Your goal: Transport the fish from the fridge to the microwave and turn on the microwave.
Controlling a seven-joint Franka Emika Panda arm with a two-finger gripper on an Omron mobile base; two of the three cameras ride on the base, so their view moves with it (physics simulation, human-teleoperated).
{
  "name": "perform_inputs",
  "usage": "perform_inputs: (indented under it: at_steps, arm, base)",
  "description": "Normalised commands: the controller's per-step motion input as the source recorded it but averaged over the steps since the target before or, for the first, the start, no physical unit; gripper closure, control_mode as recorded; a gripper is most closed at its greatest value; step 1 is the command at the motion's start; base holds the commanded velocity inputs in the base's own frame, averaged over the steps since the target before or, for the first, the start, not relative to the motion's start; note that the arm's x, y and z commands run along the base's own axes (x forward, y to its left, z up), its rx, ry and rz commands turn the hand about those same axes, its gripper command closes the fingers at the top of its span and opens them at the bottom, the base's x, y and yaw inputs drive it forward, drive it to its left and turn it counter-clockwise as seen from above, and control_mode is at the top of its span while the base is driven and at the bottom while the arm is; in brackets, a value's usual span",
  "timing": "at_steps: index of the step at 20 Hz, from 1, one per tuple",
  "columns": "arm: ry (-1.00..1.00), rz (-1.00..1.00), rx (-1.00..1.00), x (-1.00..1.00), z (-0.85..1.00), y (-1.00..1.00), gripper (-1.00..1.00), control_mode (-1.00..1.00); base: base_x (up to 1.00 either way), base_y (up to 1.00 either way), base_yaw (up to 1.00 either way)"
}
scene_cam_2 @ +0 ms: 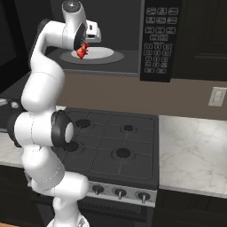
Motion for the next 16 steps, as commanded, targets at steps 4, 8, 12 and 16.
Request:
perform_inputs:
  at_steps: [4,8,12,16]
  arm:
    - [0.0,0.0,0.0,0.31,0.0,0.0,1.0,-1.0]
    - [0.0,0.0,0.0,0.21,0.0,0.0,1.0,-1.0]
    - [0.0,0.0,-0.02,0.18,0.0,0.0,1.0,-1.0]
    - [0.0,0.0,-0.02,0.21,0.0,0.0,1.0,-1.0]
  base:
    - [0.0,0.0,0.0]
    - [0.0,0.0,0.0]
    - [0.0,0.0,0.0]
    - [0.0,0.0,0.0]
